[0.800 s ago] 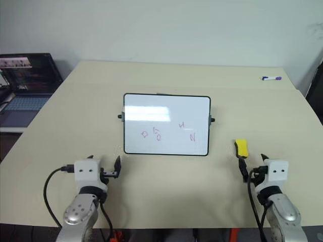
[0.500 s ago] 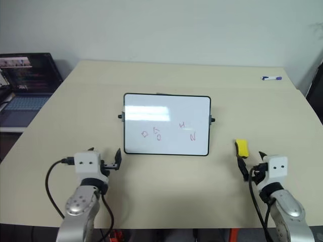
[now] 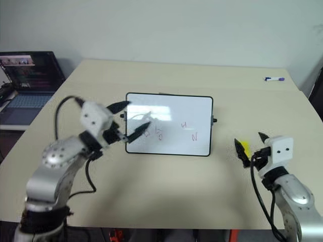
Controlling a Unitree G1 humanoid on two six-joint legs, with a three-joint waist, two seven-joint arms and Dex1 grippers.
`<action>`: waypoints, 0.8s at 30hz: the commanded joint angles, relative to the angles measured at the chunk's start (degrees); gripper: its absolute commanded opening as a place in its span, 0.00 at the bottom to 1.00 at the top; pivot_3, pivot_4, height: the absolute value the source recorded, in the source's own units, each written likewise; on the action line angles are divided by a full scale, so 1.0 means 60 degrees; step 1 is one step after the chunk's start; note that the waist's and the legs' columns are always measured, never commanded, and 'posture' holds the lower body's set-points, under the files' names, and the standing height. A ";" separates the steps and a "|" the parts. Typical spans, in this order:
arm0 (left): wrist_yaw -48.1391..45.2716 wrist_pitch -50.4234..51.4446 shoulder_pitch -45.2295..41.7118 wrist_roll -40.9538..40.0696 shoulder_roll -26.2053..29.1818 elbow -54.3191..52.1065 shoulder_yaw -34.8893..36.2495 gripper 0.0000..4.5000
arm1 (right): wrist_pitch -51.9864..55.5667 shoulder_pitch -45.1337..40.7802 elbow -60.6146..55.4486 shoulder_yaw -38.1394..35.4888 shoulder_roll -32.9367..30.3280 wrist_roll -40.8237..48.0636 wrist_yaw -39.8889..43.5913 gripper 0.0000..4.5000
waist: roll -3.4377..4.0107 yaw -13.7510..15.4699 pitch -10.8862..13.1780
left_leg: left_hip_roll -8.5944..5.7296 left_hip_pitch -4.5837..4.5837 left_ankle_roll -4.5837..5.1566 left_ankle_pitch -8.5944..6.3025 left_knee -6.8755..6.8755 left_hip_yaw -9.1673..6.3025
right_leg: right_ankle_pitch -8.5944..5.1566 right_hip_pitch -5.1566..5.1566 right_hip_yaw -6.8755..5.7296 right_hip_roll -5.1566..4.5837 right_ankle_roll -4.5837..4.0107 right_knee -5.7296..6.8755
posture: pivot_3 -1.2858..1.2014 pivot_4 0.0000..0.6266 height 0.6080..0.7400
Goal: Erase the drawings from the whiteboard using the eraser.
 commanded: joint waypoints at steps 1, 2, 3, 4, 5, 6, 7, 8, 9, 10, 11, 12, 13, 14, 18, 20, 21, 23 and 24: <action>-0.1750 -0.0384 -0.1059 -0.0265 0.0144 0.0806 -0.1057 1.00 | 0.0609 -0.0023 -0.0687 0.0060 0.0096 -0.0134 -0.0574 0.99 | 0.0001 -0.0004 0.0000 | -0.0002 -0.0003 0.0000 0.0000 0.0001 0.0000 | 0.0000 -0.0001 0.0000 0.0000 0.0002 -0.0004 | 0.52 0.24 1.00; -0.2230 -0.0555 -0.1396 -0.0254 0.0137 0.1141 -0.1359 1.00 | 0.0920 -0.0015 -0.0678 0.0039 0.0120 -0.0266 -0.0837 0.99 | 0.0000 -0.0008 0.0001 | -0.0003 -0.0005 0.0000 0.0000 0.0000 0.0001 | -0.0001 -0.0002 0.0001 0.0000 0.0002 -0.0008 | 0.52 0.24 1.00; -0.2696 -0.0751 -0.1763 -0.0150 0.0098 0.1479 -0.1741 1.00 | 0.1211 -0.0020 -0.0624 -0.0021 0.0067 -0.0389 -0.1016 0.99 | -0.0002 -0.0011 0.0003 | -0.0001 -0.0006 0.0000 0.0000 0.0002 0.0001 | -0.0001 -0.0002 0.0001 0.0000 0.0003 -0.0009 | 0.52 0.24 1.00; -0.3090 -0.0912 -0.2014 -0.0079 0.0097 0.1742 -0.2015 1.00 | 0.1571 -0.0043 -0.0609 -0.0053 0.0046 -0.0435 -0.1184 0.99 | -0.0002 -0.0010 0.0003 | 0.0000 -0.0008 0.0000 0.0000 0.0004 0.0001 | -0.0002 -0.0003 0.0000 0.0000 0.0006 -0.0009 | 0.52 0.24 1.00; -0.3578 -0.1100 -0.2206 -0.0068 0.0153 0.2005 -0.2224 1.00 | 0.1924 -0.0063 -0.0675 0.0031 0.0082 -0.0505 -0.1370 0.99 | -0.0002 -0.0014 0.0002 | -0.0001 -0.0006 0.0000 0.0000 0.0004 0.0001 | -0.0004 -0.0003 0.0001 0.0001 0.0009 -0.0006 | 0.52 0.24 1.00; -0.4020 -0.1188 -0.2370 -0.0112 0.0193 0.2222 -0.2391 1.00 | 0.2109 -0.0122 -0.0747 0.0101 0.0161 -0.0475 -0.1465 0.99 | -0.0002 -0.0023 0.0002 | -0.0001 -0.0005 0.0000 0.0000 0.0004 0.0002 | -0.0005 -0.0003 0.0002 0.0001 0.0009 -0.0004 | 0.52 0.24 1.00; -0.4361 -0.1267 -0.2556 -0.0138 0.0137 0.2434 -0.2559 1.00 | 0.2331 -0.0222 -0.0753 0.0087 0.0219 -0.0419 -0.1548 0.99 | 0.0001 -0.0038 0.0004 | 0.0001 -0.0003 0.0001 0.0000 0.0003 0.0002 | -0.0005 -0.0003 0.0003 0.0002 0.0009 0.0000 | 0.52 0.24 1.00; -0.4660 -0.1375 -0.2695 -0.0169 0.0098 0.2640 -0.2655 1.00 | 0.2616 -0.0330 -0.0789 0.0161 0.0302 -0.0400 -0.1685 0.99 | 0.0004 -0.0059 0.0006 | 0.0004 0.0001 0.0001 0.0000 0.0002 0.0003 | -0.0005 -0.0004 0.0006 0.0004 0.0008 0.0001 | 0.52 0.24 1.00; -0.4974 -0.1480 -0.2890 -0.0184 0.0019 0.2840 -0.2795 1.00 | 0.2869 -0.0524 -0.0724 0.0191 0.0428 -0.0395 -0.1865 0.99 | 0.0005 -0.0067 0.0006 | 0.0006 0.0001 0.0001 0.0000 0.0002 0.0003 | -0.0006 -0.0004 0.0007 0.0008 0.0008 0.0002 | 0.52 0.24 1.00; -0.5196 -0.1582 -0.3097 -0.0155 -0.0117 0.3025 -0.2943 1.00 | 0.3202 -0.0731 -0.0586 0.0163 0.0525 -0.0387 -0.2036 0.99 | 0.0005 -0.0073 0.0007 | 0.0009 0.0002 0.0001 0.0001 0.0002 0.0002 | -0.0006 -0.0005 0.0007 0.0010 0.0008 0.0005 | 0.52 0.24 1.00; -0.5382 -0.1675 -0.3192 -0.0153 -0.0160 0.3131 -0.2992 1.00 | 0.3463 -0.0864 -0.0564 0.0189 0.0642 -0.0411 -0.2189 0.99 | 0.0006 -0.0070 0.0007 | 0.0010 0.0001 0.0002 0.0001 0.0004 -0.0001 | -0.0006 -0.0006 0.0006 0.0016 0.0008 0.0008 | 0.52 0.24 1.00; -0.5482 -0.1732 -0.3322 -0.0127 -0.0279 0.3240 -0.3067 1.00 | 0.3531 -0.1012 -0.0480 0.0206 0.0700 -0.0412 -0.2191 0.99 | 0.0006 -0.0065 0.0007 | 0.0005 -0.0001 0.0002 0.0001 0.0005 -0.0003 | -0.0006 -0.0006 0.0003 0.0017 0.0008 0.0013 | 0.52 0.24 1.00; -0.5569 -0.1784 -0.3360 -0.0127 -0.0315 0.3292 -0.3058 1.00 | 0.3603 -0.1096 -0.0503 0.0267 0.0767 -0.0430 -0.2215 0.99 | 0.0006 -0.0057 0.0007 | 0.0005 -0.0002 0.0002 0.0001 0.0007 -0.0004 | -0.0006 -0.0007 0.0003 0.0018 0.0009 0.0014 | 0.52 0.24 1.00; -0.5625 -0.1879 -0.3580 -0.0053 -0.0578 0.3441 -0.3211 1.00 | 0.3687 -0.1370 -0.0245 0.0347 0.0817 -0.0499 -0.2258 0.99 | 0.0006 -0.0058 0.0007 | 0.0003 -0.0004 0.0002 0.0001 0.0007 -0.0004 | -0.0006 -0.0007 0.0003 0.0021 0.0009 0.0013 | 0.52 0.24 1.00; -0.5731 -0.2128 -0.3924 0.0117 -0.1144 0.3671 -0.3458 1.00 | 0.3935 -0.2045 0.0583 0.0515 0.1112 -0.0765 -0.2548 0.99 | 0.0005 -0.0055 0.0007 | -0.0005 -0.0012 0.0004 0.0001 0.0012 -0.0003 | -0.0004 -0.0008 0.0008 0.0046 0.0011 0.0006 | 0.52 0.24 1.00; -0.5725 -0.2120 -0.3896 0.0148 -0.1215 0.3657 -0.3415 1.00 | 0.3703 -0.2151 0.0960 0.0659 0.1058 -0.1024 -0.2504 0.99 | 0.0005 -0.0062 0.0008 | -0.0005 -0.0015 0.0005 0.0000 0.0009 -0.0002 | -0.0005 -0.0009 0.0010 0.0046 0.0011 -0.0001 | 0.52 0.24 1.00; -0.5740 -0.2117 -0.3873 0.0158 -0.1219 0.3645 -0.3390 1.00 | 0.3610 -0.2181 0.1056 0.0697 0.1070 -0.1097 -0.2480 0.99 | 0.0006 -0.0065 0.0008 | -0.0004 -0.0015 0.0005 0.0000 0.0007 -0.0001 | -0.0005 -0.0010 0.0012 0.0047 0.0010 -0.0003 | 0.52 0.24 1.00; -0.5744 -0.2149 -0.3834 0.0204 -0.1199 0.3692 -0.3342 1.00 | 0.3369 -0.2273 0.1407 0.0829 0.1065 -0.1354 -0.2458 0.99 | 0.0006 -0.0067 0.0008 | 0.0001 -0.0021 0.0006 0.0000 0.0005 -0.0002 | -0.0005 -0.0019 0.0013 0.0052 0.0010 -0.0002 | 0.52 0.24 1.00; -0.5734 -0.2172 -0.3822 0.0232 -0.1189 0.3727 -0.3327 1.00 | 0.3241 -0.2312 0.1580 0.0883 0.1058 -0.1492 -0.2456 0.99 | 0.0006 -0.0071 0.0008 | 0.0002 -0.0023 0.0006 0.0000 0.0005 -0.0002 | -0.0006 -0.0021 0.0013 0.0054 0.0011 -0.0002 | 0.52 0.24 1.00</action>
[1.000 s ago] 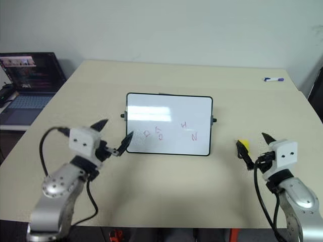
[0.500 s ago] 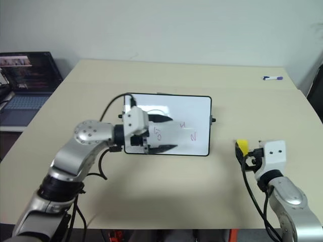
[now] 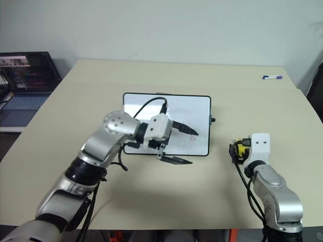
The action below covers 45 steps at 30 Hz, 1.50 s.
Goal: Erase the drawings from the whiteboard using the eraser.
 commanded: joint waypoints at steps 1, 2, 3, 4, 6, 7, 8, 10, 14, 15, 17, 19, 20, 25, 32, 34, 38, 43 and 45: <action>0.0016 -0.0193 -0.0033 0.0081 0.0041 0.0003 0.0192 1.00 | -0.0637 -0.0268 0.0459 0.0132 -0.0069 -0.0476 -0.0028 0.99 | 0.0000 -0.0012 0.0000 | 0.0001 0.0000 0.0000 0.0000 0.0001 0.0000 | 0.0000 -0.0001 0.0001 0.0002 0.0000 0.0001 | 0.52 0.24 1.00; 0.0029 -0.0204 -0.0019 0.0095 0.0050 0.0032 0.0215 1.00 | -0.0750 -0.0327 0.0653 0.0147 -0.0045 -0.0560 -0.0026 0.99 | 0.0000 -0.0016 0.0000 | 0.0001 0.0001 0.0000 0.0000 0.0002 0.0000 | -0.0001 -0.0001 0.0001 0.0002 0.0003 0.0004 | 0.52 0.24 1.00; 0.0060 -0.0191 0.0007 0.0103 0.0063 0.0027 0.0243 1.00 | -0.0904 -0.0407 0.0830 0.0128 0.0026 -0.0599 -0.0030 0.99 | 0.0000 -0.0015 0.0000 | 0.0000 0.0001 0.0001 0.0000 0.0004 0.0001 | -0.0001 -0.0001 0.0001 0.0002 0.0003 0.0007 | 0.52 0.24 1.00; 0.0070 -0.0175 0.0047 0.0097 0.0079 -0.0004 0.0262 1.00 | -0.1018 -0.0475 0.0968 0.0158 0.0039 -0.0659 -0.0006 0.99 | 0.0000 -0.0018 0.0000 | -0.0001 0.0001 0.0001 0.0000 0.0004 0.0000 | -0.0001 -0.0001 0.0000 0.0002 0.0003 0.0009 | 0.52 0.24 1.00; 0.0105 -0.0167 0.0154 0.0103 0.0115 -0.0082 0.0282 1.00 | -0.1212 -0.0622 0.1224 0.0175 0.0101 -0.0776 -0.0010 0.91 | 0.0002 -0.0026 0.0001 | -0.0001 0.0002 0.0001 0.0001 0.0005 0.0002 | -0.0001 -0.0001 0.0003 0.0002 0.0003 0.0012 | 0.52 0.24 1.00; 0.0130 -0.0140 0.0219 0.0092 0.0127 -0.0124 0.0291 1.00 | -0.1300 -0.0669 0.1334 0.0153 0.0143 -0.0839 -0.0042 0.87 | 0.0002 -0.0041 0.0001 | 0.0000 0.0004 0.0001 0.0000 0.0005 0.0002 | -0.0001 -0.0001 0.0004 0.0002 0.0003 0.0012 | 0.52 0.24 1.00; 0.0161 -0.0130 0.0283 0.0101 0.0137 -0.0171 0.0287 1.00 | -0.1389 -0.0698 0.1427 0.0116 0.0178 -0.0882 -0.0061 0.79 | 0.0002 -0.0051 0.0001 | 0.0001 0.0004 0.0001 0.0000 0.0003 0.0001 | -0.0001 -0.0001 0.0004 0.0002 0.0003 0.0012 | 0.52 0.24 1.00; 0.0270 -0.0036 0.0417 0.0100 0.0149 -0.0279 0.0308 1.00 | -0.1507 -0.0717 0.1518 0.0094 0.0216 -0.0952 -0.0052 0.64 | 0.0002 -0.0075 0.0001 | 0.0003 0.0003 0.0001 0.0000 0.0002 -0.0001 | 0.0000 -0.0001 0.0003 0.0002 0.0001 0.0012 | 0.52 0.24 1.00; 0.0557 0.0421 0.0923 -0.0007 0.0325 -0.0762 0.0421 1.00 | -0.1451 -0.0666 0.1472 0.0169 0.0288 -0.1011 0.0034 0.33 | 0.0002 -0.0127 0.0001 | 0.0003 0.0002 0.0001 0.0000 0.0004 0.0003 | 0.0002 -0.0002 0.0008 -0.0001 -0.0002 0.0012 | 0.52 0.24 1.00; 0.0595 0.0512 0.1027 -0.0033 0.0367 -0.0876 0.0443 1.00 | -0.1452 -0.0651 0.1458 0.0166 0.0306 -0.1020 0.0047 0.29 | 0.0002 -0.0151 0.0001 | 0.0003 0.0002 0.0001 0.0000 0.0004 0.0003 | 0.0002 -0.0002 0.0007 -0.0005 -0.0002 0.0014 | 0.52 0.24 1.00; 0.0933 0.0875 0.1609 -0.0014 0.0585 -0.1353 0.0565 1.00 | -0.1441 -0.0578 0.1316 0.0140 0.0334 -0.1047 0.0055 0.29 | 0.0002 -0.0167 0.0001 | 0.0005 0.0004 0.0000 0.0000 0.0003 0.0002 | 0.0001 -0.0002 0.0008 -0.0016 -0.0001 0.0016 | 0.52 0.24 1.00; 0.1533 0.1442 0.2310 0.0000 0.0783 -0.2000 0.0819 1.00 | -0.1327 -0.0426 0.0859 0.0109 0.0284 -0.0993 0.0156 0.29 | 0.0006 -0.0172 0.0003 | 0.0009 0.0006 0.0000 0.0000 0.0002 0.0001 | 0.0001 -0.0002 0.0007 -0.0034 -0.0001 0.0018 | 0.52 0.24 1.00; 0.1930 0.1755 0.2615 0.0022 0.0816 -0.2297 0.0993 1.00 | -0.1340 -0.0310 0.0548 0.0133 0.0205 -0.0945 0.0291 0.29 | 0.0007 -0.0175 0.0004 | 0.0009 0.0007 0.0000 0.0000 0.0000 0.0000 | 0.0001 -0.0003 0.0007 -0.0036 -0.0001 0.0019 | 0.52 0.24 1.00; 0.3634 0.3350 0.3925 -0.0089 0.0835 -0.3719 0.1790 1.00 | -0.1952 0.0682 -0.1033 0.0854 -0.0569 -0.0947 0.1529 0.29 | 0.0006 -0.0174 0.0005 | 0.0009 0.0002 0.0000 0.0000 0.0002 -0.0004 | -0.0003 -0.0008 0.0003 -0.0046 0.0005 0.0021 | 0.52 0.24 1.00; 0.5441 0.4680 0.4894 0.0000 0.0703 -0.4728 0.2545 1.00 | -0.2604 0.0561 -0.2501 0.2749 -0.1639 -0.1434 0.2876 0.29 | 0.0006 -0.0205 0.0005 | 0.0010 0.0026 -0.0002 0.0001 0.0003 -0.0004 | -0.0002 0.0001 -0.0002 -0.0047 0.0007 0.0033 | 0.52 0.24 1.00; 0.5676 0.4939 0.5083 0.0055 0.0858 -0.4703 0.2642 1.00 | -0.3212 -0.0097 -0.2076 0.3653 -0.2053 -0.2293 0.3083 0.29 | 0.0004 -0.0211 0.0006 | 0.0007 0.0039 -0.0002 0.0001 0.0007 -0.0003 | 0.0000 0.0014 -0.0001 -0.0048 0.0010 0.0032 | 0.52 0.24 1.00; 0.5831 0.5129 0.5277 0.0030 0.1081 -0.4666 0.2653 1.00 | -0.4039 -0.1554 -0.0687 0.4546 -0.1780 -0.3190 0.2998 0.29 | -0.0005 -0.0192 0.0010 | 0.0006 0.0042 -0.0002 0.0001 0.0006 -0.0005 | 0.0000 0.0015 -0.0004 -0.0047 0.0008 0.0030 | 0.52 0.24 1.00; 0.5890 0.5189 0.5290 -0.0079 0.1118 -0.4812 0.2436 1.00 | -0.4889 -0.3430 0.1727 0.5339 -0.1194 -0.4264 0.2973 0.29 | -0.0007 -0.0187 0.0011 | -0.0001 0.0031 -0.0003 0.0001 0.0004 0.0001 | 0.0022 0.0009 0.0001 -0.0055 -0.0031 0.0024 | 0.52 0.24 1.00; 0.5920 0.5265 0.5166 -0.0136 0.1039 -0.4911 0.2305 1.00 | -0.5202 -0.3803 0.2309 0.5421 -0.1136 -0.4523 0.3037 0.29 | -0.0009 -0.0140 0.0012 | -0.0001 0.0021 -0.0003 0.0001 0.0004 -0.0004 | 0.0026 0.0007 -0.0006 -0.0056 -0.0041 0.0021 | 0.52 0.24 1.00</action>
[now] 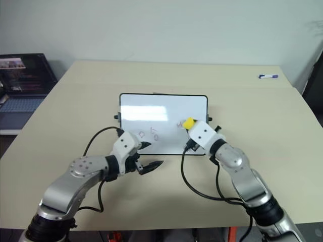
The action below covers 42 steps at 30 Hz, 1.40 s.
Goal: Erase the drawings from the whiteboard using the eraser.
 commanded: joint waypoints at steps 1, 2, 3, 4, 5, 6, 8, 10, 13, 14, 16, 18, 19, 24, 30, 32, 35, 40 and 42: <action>0.0072 0.0059 -0.0250 -0.0146 -0.0095 -0.0512 -0.0181 1.00 | -0.0739 -0.0531 0.0728 0.0111 0.0043 -0.0538 0.0134 0.29 | -0.0002 0.0042 0.0001 | 0.0000 -0.0004 0.0000 0.0000 0.0000 -0.0002 | 0.0001 -0.0001 -0.0004 -0.0002 -0.0002 -0.0002 | 0.52 0.24 1.00; 0.0060 0.0084 -0.0290 -0.0173 -0.0101 -0.0550 -0.0230 1.00 | -0.0850 -0.0613 0.0866 0.0168 0.0024 -0.0630 0.0242 0.29 | -0.0003 0.0051 0.0001 | -0.0002 -0.0008 0.0000 0.0000 0.0001 -0.0003 | 0.0001 -0.0002 -0.0005 -0.0006 -0.0003 -0.0004 | 0.52 0.24 1.00; 0.0067 0.0122 -0.0329 -0.0203 -0.0115 -0.0579 -0.0251 1.00 | -0.0931 -0.0654 0.0976 0.0231 0.0006 -0.0676 0.0400 0.29 | -0.0003 0.0054 0.0001 | -0.0004 -0.0011 0.0000 0.0000 0.0001 -0.0003 | 0.0001 -0.0002 -0.0005 -0.0008 -0.0003 -0.0006 | 0.52 0.24 1.00; 0.0080 0.0147 -0.0359 -0.0217 -0.0120 -0.0588 -0.0261 1.00 | -0.0972 -0.0644 0.1051 0.0318 -0.0046 -0.0723 0.0613 0.29 | -0.0003 0.0042 0.0001 | -0.0004 -0.0012 0.0000 0.0000 0.0001 -0.0002 | 0.0002 -0.0002 -0.0005 -0.0010 -0.0003 -0.0007 | 0.52 0.24 1.00; 0.0090 0.0160 -0.0385 -0.0225 -0.0121 -0.0579 -0.0268 1.00 | -0.1019 -0.0583 0.1093 0.0400 -0.0107 -0.0744 0.0845 0.29 | -0.0003 0.0029 0.0001 | -0.0004 -0.0011 0.0000 -0.0001 0.0002 0.0000 | 0.0002 -0.0002 -0.0003 -0.0010 -0.0003 -0.0007 | 0.52 0.24 1.00; 0.0106 0.0175 -0.0409 -0.0231 -0.0126 -0.0575 -0.0272 1.00 | -0.1036 -0.0485 0.1074 0.0471 -0.0182 -0.0764 0.1089 0.29 | -0.0003 0.0013 0.0001 | -0.0003 -0.0010 0.0000 -0.0001 0.0001 -0.0002 | 0.0002 -0.0002 -0.0004 -0.0009 -0.0004 -0.0006 | 0.52 0.24 1.00; 0.0129 0.0194 -0.0465 -0.0250 -0.0156 -0.0553 -0.0294 1.00 | -0.0833 -0.0255 0.0958 0.0624 -0.0354 -0.0784 0.1608 0.29 | -0.0003 0.0004 0.0001 | 0.0000 -0.0003 0.0000 0.0000 0.0001 -0.0003 | 0.0002 -0.0002 -0.0006 -0.0008 -0.0004 0.0004 | 0.52 0.24 1.00; 0.0077 0.0190 -0.0497 -0.0320 -0.0202 -0.0598 -0.0388 1.00 | -0.0841 -0.0175 0.0866 0.0676 -0.0372 -0.0798 0.1860 0.29 | -0.0003 0.0002 0.0001 | 0.0001 0.0002 0.0000 0.0000 0.0002 -0.0005 | 0.0002 0.0000 -0.0008 -0.0006 -0.0004 0.0011 | 0.52 0.24 1.00; -0.0057 0.0143 -0.0439 -0.0373 -0.0181 -0.0627 -0.0542 1.00 | -0.1000 -0.0627 0.1206 0.0404 0.0003 -0.1291 0.1173 0.29 | -0.0003 -0.0017 0.0001 | 0.0001 0.0018 0.0000 0.0001 0.0004 -0.0005 | 0.0003 0.0011 -0.0008 -0.0006 -0.0003 0.0017 | 0.52 0.24 1.00; -0.0064 0.0100 -0.0428 -0.0358 -0.0165 -0.0591 -0.0566 1.00 | -0.1029 -0.0753 0.1346 0.0302 0.0125 -0.1436 0.0940 0.29 | -0.0003 -0.0037 0.0001 | 0.0002 0.0019 0.0000 0.0001 0.0006 -0.0004 | 0.0003 0.0011 -0.0007 -0.0006 -0.0003 0.0020 | 0.52 0.24 1.00; -0.0070 0.0031 -0.0439 -0.0353 -0.0150 -0.0511 -0.0600 1.00 | -0.1169 -0.0974 0.1590 0.0218 0.0309 -0.1612 0.0712 0.29 | -0.0003 -0.0045 0.0001 | 0.0003 0.0022 -0.0001 0.0002 0.0008 -0.0001 | 0.0003 0.0010 -0.0003 -0.0004 -0.0003 0.0022 | 0.52 0.24 1.00; -0.0114 -0.0025 -0.0442 -0.0375 -0.0136 -0.0444 -0.0644 1.00 | -0.1300 -0.1160 0.1791 0.0304 0.0457 -0.1701 0.0729 0.29 | -0.0003 -0.0028 0.0001 | 0.0002 0.0021 -0.0002 0.0002 0.0008 -0.0004 | 0.0004 0.0010 -0.0006 -0.0004 -0.0004 0.0023 | 0.52 0.24 1.00; -0.0125 -0.0048 -0.0439 -0.0375 -0.0132 -0.0421 -0.0661 1.00 | -0.1329 -0.1205 0.1855 0.0327 0.0509 -0.1730 0.0748 0.29 | -0.0003 -0.0025 0.0001 | 0.0002 0.0019 -0.0002 0.0002 0.0008 -0.0004 | 0.0004 0.0010 -0.0006 -0.0004 -0.0004 0.0021 | 0.52 0.24 1.00; -0.0127 -0.0210 -0.0439 -0.0296 -0.0160 -0.0324 -0.0760 1.00 | -0.1226 -0.1162 0.1943 0.0562 0.0514 -0.1835 0.1238 0.29 | -0.0003 -0.0022 0.0001 | 0.0000 0.0011 -0.0002 0.0001 0.0006 -0.0001 | 0.0004 0.0009 -0.0002 -0.0007 -0.0006 0.0012 | 0.52 0.24 1.00; -0.0119 -0.0421 -0.0394 -0.0291 -0.0194 -0.0210 -0.0828 1.00 | -0.0615 -0.0828 0.1678 0.0593 0.0172 -0.2004 0.1927 0.29 | -0.0004 -0.0021 -0.0001 | 0.0002 0.0023 -0.0001 0.0002 0.0007 -0.0005 | 0.0004 0.0015 -0.0008 -0.0007 -0.0005 0.0017 | 0.52 0.24 1.00; -0.0120 -0.0461 -0.0389 -0.0301 -0.0187 -0.0188 -0.0837 1.00 | -0.0614 -0.1025 0.1819 0.0313 0.0308 -0.2140 0.1519 0.29 | -0.0004 -0.0021 -0.0001 | 0.0001 0.0029 0.0001 0.0003 0.0011 -0.0004 | 0.0005 0.0018 -0.0006 -0.0006 -0.0005 0.0021 | 0.52 0.24 1.00; -0.0122 -0.0490 -0.0389 -0.0308 -0.0184 -0.0164 -0.0840 1.00 | -0.0718 -0.1099 0.1886 0.0062 0.0392 -0.2141 0.1227 0.29 | -0.0004 -0.0020 -0.0001 | 0.0001 0.0031 0.0004 0.0009 0.0013 -0.0004 | 0.0008 0.0019 -0.0006 -0.0006 -0.0002 0.0023 | 0.52 0.24 1.00; 0.0029 -0.0593 -0.0255 -0.0356 -0.0252 0.0010 -0.0532 1.00 | -0.0028 -0.0493 0.0560 -0.1250 0.1081 -0.0476 0.1458 0.29 | -0.0005 0.0017 -0.0001 | 0.0001 0.0018 0.0004 0.0008 0.0010 -0.0006 | 0.0012 0.0015 -0.0008 -0.0006 -0.0010 0.0015 | 0.52 0.24 1.00; 0.0185 -0.0681 -0.0089 -0.0533 -0.0431 0.0051 -0.0170 1.00 | 0.0431 -0.0283 -0.0315 -0.1723 0.1122 0.0106 0.1791 0.29 | -0.0002 0.0010 0.0001 | 0.0002 0.0004 0.0003 0.0006 0.0007 -0.0007 | 0.0012 0.0008 -0.0008 -0.0007 -0.0011 0.0012 | 0.52 0.24 1.00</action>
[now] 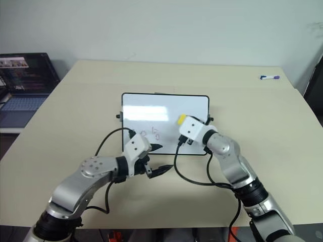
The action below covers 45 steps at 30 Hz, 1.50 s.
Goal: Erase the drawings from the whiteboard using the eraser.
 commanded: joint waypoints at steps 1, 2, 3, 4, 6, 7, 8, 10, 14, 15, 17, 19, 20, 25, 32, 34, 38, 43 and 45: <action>0.0183 -0.0192 0.0280 -0.0484 -0.0325 -0.0063 0.0817 1.00 | 0.0823 0.0241 -0.1967 -0.1077 -0.0080 0.1263 0.0597 0.29 | 0.0003 -0.0005 0.0002 | 0.0000 -0.0008 0.0000 -0.0002 0.0000 0.0001 | 0.0000 -0.0007 0.0000 -0.0003 0.0000 -0.0003 | 0.52 0.24 1.00; 0.0128 -0.0136 0.0423 -0.0686 -0.0372 -0.0151 0.1001 1.00 | 0.1082 0.0369 -0.2533 -0.1348 -0.0224 0.1602 0.0819 0.29 | 0.0004 -0.0006 0.0003 | 0.0000 -0.0016 0.0000 -0.0003 0.0000 0.0000 | 0.0000 -0.0012 -0.0003 -0.0005 0.0000 -0.0005 | 0.52 0.24 1.00; 0.0040 -0.0102 0.0558 -0.0840 -0.0366 -0.0255 0.1119 1.00 | 0.1361 0.0528 -0.3025 -0.1635 -0.0367 0.1926 0.0990 0.29 | 0.0005 -0.0010 0.0003 | 0.0000 -0.0026 0.0000 -0.0004 -0.0001 -0.0001 | 0.0000 -0.0022 -0.0004 -0.0006 0.0000 -0.0008 | 0.52 0.24 1.00; -0.0081 -0.0114 0.0692 -0.0959 -0.0309 -0.0364 0.1169 1.00 | 0.1628 0.0750 -0.3475 -0.1902 -0.0527 0.2292 0.1189 0.29 | 0.0004 -0.0012 0.0003 | 0.0001 -0.0028 0.0000 -0.0004 -0.0002 -0.0002 | 0.0000 -0.0024 -0.0005 -0.0006 0.0001 -0.0008 | 0.52 0.24 1.00; -0.0248 -0.0156 0.0858 -0.1158 -0.0226 -0.0515 0.1214 1.00 | 0.2076 0.1301 -0.4229 -0.2355 -0.0920 0.2971 0.1592 0.29 | 0.0003 -0.0011 0.0002 | 0.0001 -0.0027 -0.0001 -0.0006 -0.0008 -0.0015 | -0.0001 -0.0021 -0.0018 -0.0006 0.0001 -0.0010 | 0.52 0.24 1.00; -0.0282 -0.0215 0.0887 -0.1200 -0.0215 -0.0542 0.1213 1.00 | 0.2327 0.1737 -0.4656 -0.2606 -0.1202 0.3345 0.1852 0.29 | 0.0003 -0.0005 0.0002 | 0.0003 -0.0027 -0.0002 -0.0006 -0.0012 -0.0021 | -0.0001 -0.0019 -0.0025 -0.0006 0.0000 -0.0011 | 0.52 0.24 1.00; -0.0303 -0.0297 0.0899 -0.1207 -0.0201 -0.0552 0.1204 1.00 | 0.2527 0.2155 -0.5028 -0.2762 -0.1512 0.3609 0.2089 0.29 | 0.0004 0.0028 0.0003 | 0.0004 -0.0026 -0.0002 -0.0006 -0.0011 -0.0024 | -0.0002 -0.0017 -0.0028 -0.0006 0.0000 -0.0010 | 0.52 0.24 1.00; -0.0270 -0.0497 0.0877 -0.1094 -0.0193 -0.0511 0.1181 1.00 | 0.2590 0.2902 -0.5552 -0.2805 -0.2184 0.3733 0.2387 0.29 | 0.0005 0.0050 0.0003 | 0.0001 -0.0022 -0.0002 -0.0006 -0.0008 -0.0031 | -0.0003 -0.0009 -0.0037 -0.0008 -0.0001 -0.0010 | 0.52 0.24 1.00; -0.0327 -0.0962 0.0780 -0.0658 0.0000 -0.0288 0.0882 1.00 | 0.2556 0.4275 -0.6144 -0.2861 -0.2602 0.3794 0.2134 0.29 | 0.0003 0.0026 0.0003 | 0.0002 -0.0004 0.0000 -0.0004 -0.0005 -0.0021 | -0.0030 0.0000 -0.0028 -0.0004 0.0040 -0.0010 | 0.52 0.24 1.00; -0.0416 -0.1078 0.0764 -0.0588 0.0081 -0.0233 0.0786 1.00 | 0.2458 0.4607 -0.6198 -0.2832 -0.2656 0.3755 0.2078 0.29 | 0.0004 0.0015 0.0003 | 0.0006 0.0005 0.0000 -0.0004 -0.0007 -0.0024 | -0.0033 0.0009 -0.0029 0.0000 0.0042 -0.0010 | 0.52 0.24 1.00; -0.0520 -0.1232 0.0754 -0.0571 0.0129 -0.0136 0.0704 1.00 | 0.2213 0.5046 -0.6142 -0.2747 -0.2682 0.3610 0.1938 0.29 | 0.0004 -0.0003 0.0003 | 0.0006 0.0010 -0.0001 -0.0004 -0.0009 -0.0019 | -0.0035 0.0009 -0.0025 0.0002 0.0043 -0.0008 | 0.52 0.24 1.00; -0.0696 -0.1440 0.0719 -0.0594 0.0138 -0.0016 0.0660 1.00 | 0.1859 0.5322 -0.5958 -0.2553 -0.2683 0.3301 0.1687 0.29 | 0.0003 -0.0012 0.0003 | 0.0004 0.0010 -0.0001 -0.0004 -0.0007 -0.0008 | -0.0035 0.0008 -0.0017 0.0002 0.0043 -0.0008 | 0.52 0.24 1.00; -0.0757 -0.1635 0.0691 -0.0510 0.0135 0.0062 0.0605 1.00 | 0.1616 0.5428 -0.5819 -0.2316 -0.2728 0.3059 0.1580 0.29 | 0.0003 -0.0012 0.0003 | 0.0004 0.0010 -0.0001 -0.0004 -0.0006 -0.0007 | -0.0035 0.0008 -0.0014 0.0002 0.0044 -0.0009 | 0.52 0.24 1.00; -0.1116 -0.2290 0.0660 -0.0251 0.0241 0.0482 0.0462 1.00 | 0.1205 0.5272 -0.5310 -0.1636 -0.2138 0.2573 0.0723 0.29 | 0.0003 -0.0007 0.0003 | 0.0004 0.0006 -0.0001 -0.0004 -0.0009 -0.0008 | -0.0036 0.0004 -0.0017 0.0003 0.0044 -0.0013 | 0.52 0.24 1.00; -0.1362 -0.2612 0.0748 -0.0198 0.0168 0.0769 0.0347 1.00 | -0.0094 0.3427 -0.3671 -0.0599 -0.1305 0.0774 -0.0777 0.29 | 0.0003 -0.0021 0.0003 | 0.0002 0.0008 -0.0001 -0.0004 -0.0006 -0.0002 | -0.0035 0.0002 -0.0010 0.0003 0.0045 -0.0012 | 0.52 0.24 1.00; -0.1388 -0.2612 0.0747 -0.0168 0.0159 0.0770 0.0307 1.00 | -0.0462 0.2790 -0.2877 -0.0186 -0.1243 0.0178 -0.0990 0.29 | 0.0003 -0.0019 0.0004 | 0.0002 0.0005 -0.0001 -0.0004 -0.0008 -0.0002 | -0.0035 0.0000 -0.0010 0.0003 0.0043 -0.0012 | 0.52 0.24 1.00; -0.1379 -0.2659 0.0761 -0.0116 0.0158 0.0753 0.0252 1.00 | -0.0811 0.1857 -0.1425 0.0356 -0.1127 -0.0543 -0.1133 0.29 | 0.0003 -0.0018 0.0004 | 0.0000 -0.0001 -0.0001 -0.0005 -0.0010 -0.0001 | -0.0027 -0.0003 -0.0009 0.0003 0.0027 -0.0014 | 0.52 0.24 1.00; -0.1352 -0.2751 0.0865 -0.0066 0.0176 0.0657 0.0271 1.00 | -0.0648 0.2035 -0.1211 0.1228 -0.1719 -0.0847 0.0204 0.29 | 0.0001 -0.0008 0.0002 | 0.0002 -0.0001 0.0000 -0.0005 -0.0010 -0.0003 | -0.0012 -0.0002 -0.0012 0.0002 0.0001 -0.0016 | 0.52 0.24 1.00; -0.1338 -0.2761 0.0894 -0.0059 0.0176 0.0648 0.0281 1.00 | -0.0844 0.1991 -0.1216 0.1478 -0.1966 -0.1149 0.0431 0.29 | 0.0001 -0.0011 0.0002 | 0.0001 0.0005 0.0000 -0.0005 -0.0006 -0.0003 | -0.0017 0.0004 -0.0012 0.0001 0.0010 -0.0015 | 0.52 0.24 1.00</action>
